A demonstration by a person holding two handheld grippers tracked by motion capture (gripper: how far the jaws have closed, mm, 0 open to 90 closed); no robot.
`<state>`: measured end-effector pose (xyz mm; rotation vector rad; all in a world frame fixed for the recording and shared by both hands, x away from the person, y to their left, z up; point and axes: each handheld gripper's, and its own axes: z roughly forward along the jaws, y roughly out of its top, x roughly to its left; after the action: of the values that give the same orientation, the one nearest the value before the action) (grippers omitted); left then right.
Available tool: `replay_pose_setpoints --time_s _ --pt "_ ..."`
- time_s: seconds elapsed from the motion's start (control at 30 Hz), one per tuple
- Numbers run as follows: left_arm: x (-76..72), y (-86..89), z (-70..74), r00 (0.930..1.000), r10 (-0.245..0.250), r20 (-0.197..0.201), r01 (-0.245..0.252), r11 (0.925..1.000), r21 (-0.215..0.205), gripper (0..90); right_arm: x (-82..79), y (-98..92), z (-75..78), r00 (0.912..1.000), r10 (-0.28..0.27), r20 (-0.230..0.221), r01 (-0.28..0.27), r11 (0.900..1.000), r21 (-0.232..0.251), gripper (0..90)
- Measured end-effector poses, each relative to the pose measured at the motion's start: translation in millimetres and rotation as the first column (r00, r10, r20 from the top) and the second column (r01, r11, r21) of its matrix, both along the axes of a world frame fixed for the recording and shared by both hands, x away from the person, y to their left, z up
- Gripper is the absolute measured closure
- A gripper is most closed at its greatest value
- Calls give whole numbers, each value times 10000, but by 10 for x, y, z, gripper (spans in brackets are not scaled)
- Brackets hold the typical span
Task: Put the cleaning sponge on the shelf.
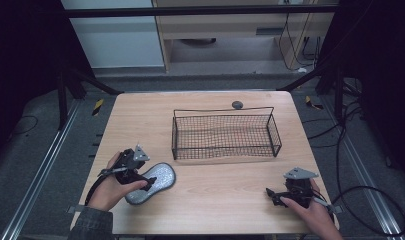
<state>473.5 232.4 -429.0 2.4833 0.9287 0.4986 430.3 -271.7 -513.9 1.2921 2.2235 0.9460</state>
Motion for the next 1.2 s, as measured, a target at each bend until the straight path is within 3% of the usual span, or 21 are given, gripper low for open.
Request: replay_pose_setpoints --time_s 0.1,0.3,0.33,0.63,1.2 --pt "-19 -54 -22 9987 -305 -403 311 9994 141 47 0 0 0 10000 2 1 -2 10000 -2 3" --pt "-6 -87 -92 9959 -456 -784 492 9978 454 47 1 0 0 10000 9 2 -9 10000 -1 3" --pt "0 -101 -123 9934 -574 -997 630 9966 533 47 1 0 0 10000 10 2 -10 10000 0 3" --pt "60 -152 -256 9818 -972 -1632 1172 9861 1179 47 3 0 0 10000 19 13 -19 10000 -4 3" --pt "151 -120 -440 9720 -938 -2153 1203 9862 1136 33 5 1 -1 10000 26 13 -26 10000 -3 3"
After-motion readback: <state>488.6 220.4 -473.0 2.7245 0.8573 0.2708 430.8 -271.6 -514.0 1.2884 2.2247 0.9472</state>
